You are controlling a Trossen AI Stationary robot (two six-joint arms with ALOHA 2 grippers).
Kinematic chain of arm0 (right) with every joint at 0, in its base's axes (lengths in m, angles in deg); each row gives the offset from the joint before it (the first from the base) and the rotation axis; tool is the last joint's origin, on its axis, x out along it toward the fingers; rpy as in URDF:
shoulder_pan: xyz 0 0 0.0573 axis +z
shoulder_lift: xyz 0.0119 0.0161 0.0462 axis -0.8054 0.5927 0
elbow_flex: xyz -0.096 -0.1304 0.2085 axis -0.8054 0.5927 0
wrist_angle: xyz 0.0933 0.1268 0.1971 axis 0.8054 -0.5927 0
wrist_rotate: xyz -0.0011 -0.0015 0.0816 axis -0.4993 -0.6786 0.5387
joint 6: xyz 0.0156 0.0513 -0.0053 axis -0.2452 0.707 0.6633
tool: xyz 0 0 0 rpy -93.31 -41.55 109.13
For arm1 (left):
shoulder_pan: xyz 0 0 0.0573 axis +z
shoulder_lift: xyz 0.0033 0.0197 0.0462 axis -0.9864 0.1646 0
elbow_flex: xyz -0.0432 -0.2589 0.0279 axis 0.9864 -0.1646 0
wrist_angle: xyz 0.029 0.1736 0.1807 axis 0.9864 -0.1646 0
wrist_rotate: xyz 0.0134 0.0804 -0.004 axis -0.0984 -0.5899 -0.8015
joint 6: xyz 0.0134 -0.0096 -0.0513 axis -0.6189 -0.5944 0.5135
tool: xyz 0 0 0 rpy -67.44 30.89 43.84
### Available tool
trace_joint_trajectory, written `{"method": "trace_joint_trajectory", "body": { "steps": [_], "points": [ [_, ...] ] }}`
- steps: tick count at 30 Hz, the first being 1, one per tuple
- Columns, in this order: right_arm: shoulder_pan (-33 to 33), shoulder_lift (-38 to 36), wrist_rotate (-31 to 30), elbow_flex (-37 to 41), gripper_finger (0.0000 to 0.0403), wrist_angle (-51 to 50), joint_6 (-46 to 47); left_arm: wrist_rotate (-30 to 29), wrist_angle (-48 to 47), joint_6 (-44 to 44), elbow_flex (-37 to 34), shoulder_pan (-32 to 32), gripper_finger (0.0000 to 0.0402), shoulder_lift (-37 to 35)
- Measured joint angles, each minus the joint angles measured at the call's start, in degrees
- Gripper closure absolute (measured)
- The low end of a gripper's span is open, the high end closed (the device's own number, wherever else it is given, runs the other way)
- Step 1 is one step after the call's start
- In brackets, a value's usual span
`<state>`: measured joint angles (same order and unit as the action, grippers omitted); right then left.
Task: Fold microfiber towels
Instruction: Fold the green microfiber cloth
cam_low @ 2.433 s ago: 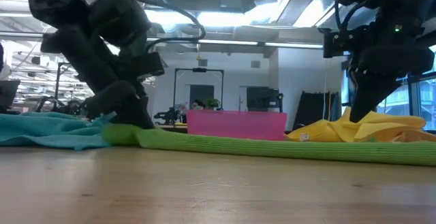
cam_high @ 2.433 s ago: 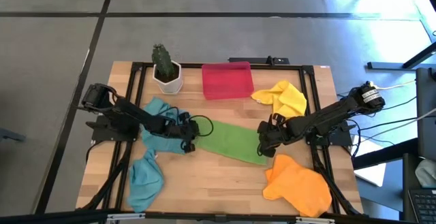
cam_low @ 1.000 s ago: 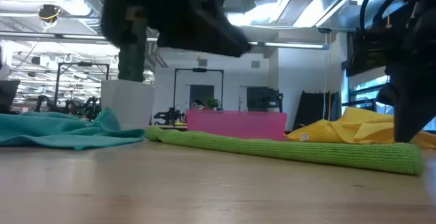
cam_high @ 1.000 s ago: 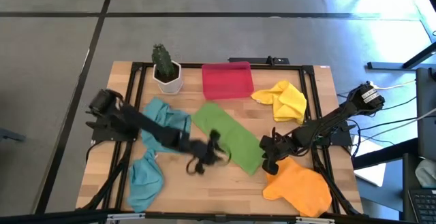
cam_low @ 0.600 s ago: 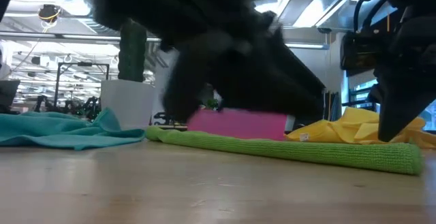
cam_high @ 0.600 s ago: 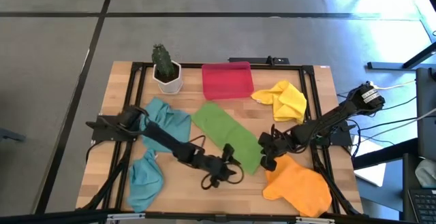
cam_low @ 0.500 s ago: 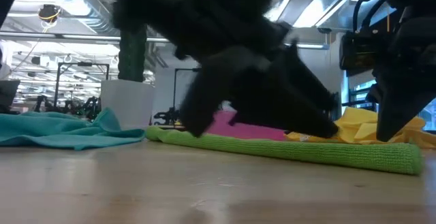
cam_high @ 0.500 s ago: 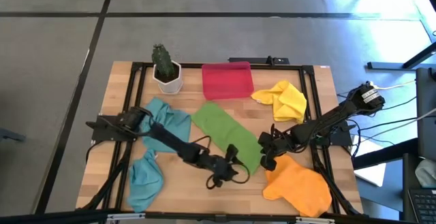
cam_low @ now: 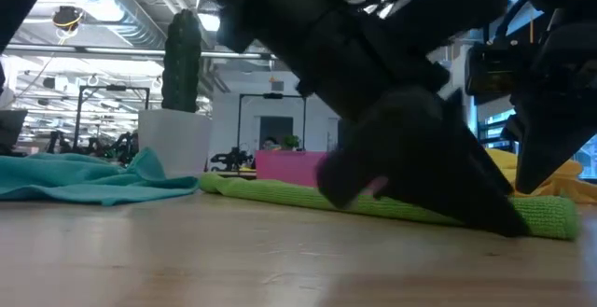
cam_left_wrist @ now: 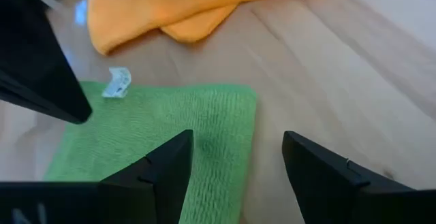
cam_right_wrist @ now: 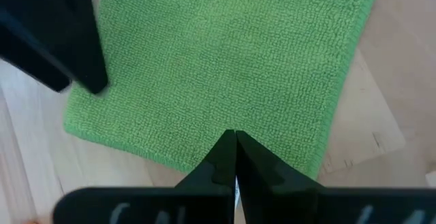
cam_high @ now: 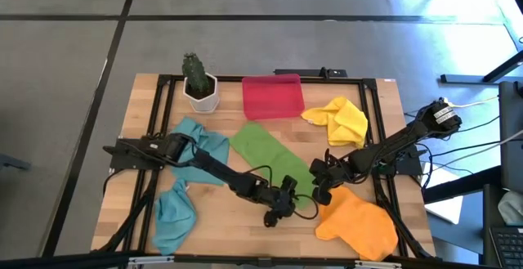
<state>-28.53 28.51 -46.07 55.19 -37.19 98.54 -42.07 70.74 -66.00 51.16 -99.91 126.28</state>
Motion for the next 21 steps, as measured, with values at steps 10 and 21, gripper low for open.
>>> {"method": "trace_joint_trajectory", "body": {
  "steps": [10, 21],
  "points": [
    [0.0, -0.02, -0.01, -0.02, 0.0393, -0.01, -0.07, 0.2, -0.81, 1.15, 0.6, 0.86, 0.0256, 0.59],
    [0.01, -0.13, -0.01, -0.06, 0.0393, 4.21, -6.01, 0.88, -1.71, 2.64, 0.51, 1.06, 0.0397, 0.7]
  ]
}}
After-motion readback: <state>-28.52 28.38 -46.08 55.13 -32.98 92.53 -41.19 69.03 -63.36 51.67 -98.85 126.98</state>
